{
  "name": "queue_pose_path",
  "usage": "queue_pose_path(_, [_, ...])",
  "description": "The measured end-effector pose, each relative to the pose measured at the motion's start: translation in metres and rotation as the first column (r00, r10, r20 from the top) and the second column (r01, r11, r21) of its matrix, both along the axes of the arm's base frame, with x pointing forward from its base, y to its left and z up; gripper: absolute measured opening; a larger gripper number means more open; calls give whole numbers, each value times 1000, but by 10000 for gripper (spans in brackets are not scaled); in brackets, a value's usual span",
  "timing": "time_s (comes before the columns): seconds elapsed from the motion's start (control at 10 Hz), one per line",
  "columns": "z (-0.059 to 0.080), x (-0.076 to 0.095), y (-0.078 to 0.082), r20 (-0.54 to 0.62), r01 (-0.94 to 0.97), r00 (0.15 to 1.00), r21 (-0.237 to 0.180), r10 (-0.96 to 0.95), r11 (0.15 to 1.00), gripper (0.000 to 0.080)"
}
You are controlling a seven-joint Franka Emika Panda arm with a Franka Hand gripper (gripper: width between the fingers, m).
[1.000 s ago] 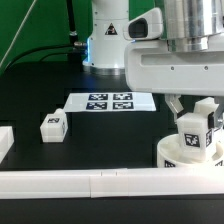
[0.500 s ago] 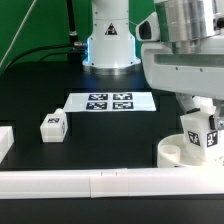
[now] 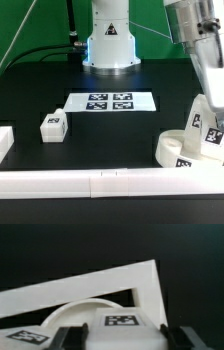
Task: Assemble stool
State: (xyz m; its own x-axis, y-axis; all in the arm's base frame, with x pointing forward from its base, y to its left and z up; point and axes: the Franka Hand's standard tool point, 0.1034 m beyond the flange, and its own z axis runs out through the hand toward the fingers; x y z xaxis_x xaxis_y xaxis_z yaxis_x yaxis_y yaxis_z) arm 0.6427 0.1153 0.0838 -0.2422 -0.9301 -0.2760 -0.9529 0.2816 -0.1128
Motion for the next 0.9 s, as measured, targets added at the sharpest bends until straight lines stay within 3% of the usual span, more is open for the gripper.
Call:
queue_pose_path(0.2, [-1, -1, 2, 1, -10, 1000, 1, 10, 1000, 364])
queue_pose_path(0.3, [-1, -1, 2, 2, -16, 1000, 0, 16, 1000, 544])
queue_pose_path(0.4, [0, -1, 3, 10, -61, 998, -7, 61, 998, 544])
queue_pose_path(0.5, [7, -3, 7, 0, -127, 992, -1, 127, 992, 628])
queue_pose_path(0.7, [26, -2, 13, 13, -349, 937, 3, 349, 937, 643])
queue_pose_path(0.9, [33, -1, 14, 63, -531, 844, -42, 533, 846, 649])
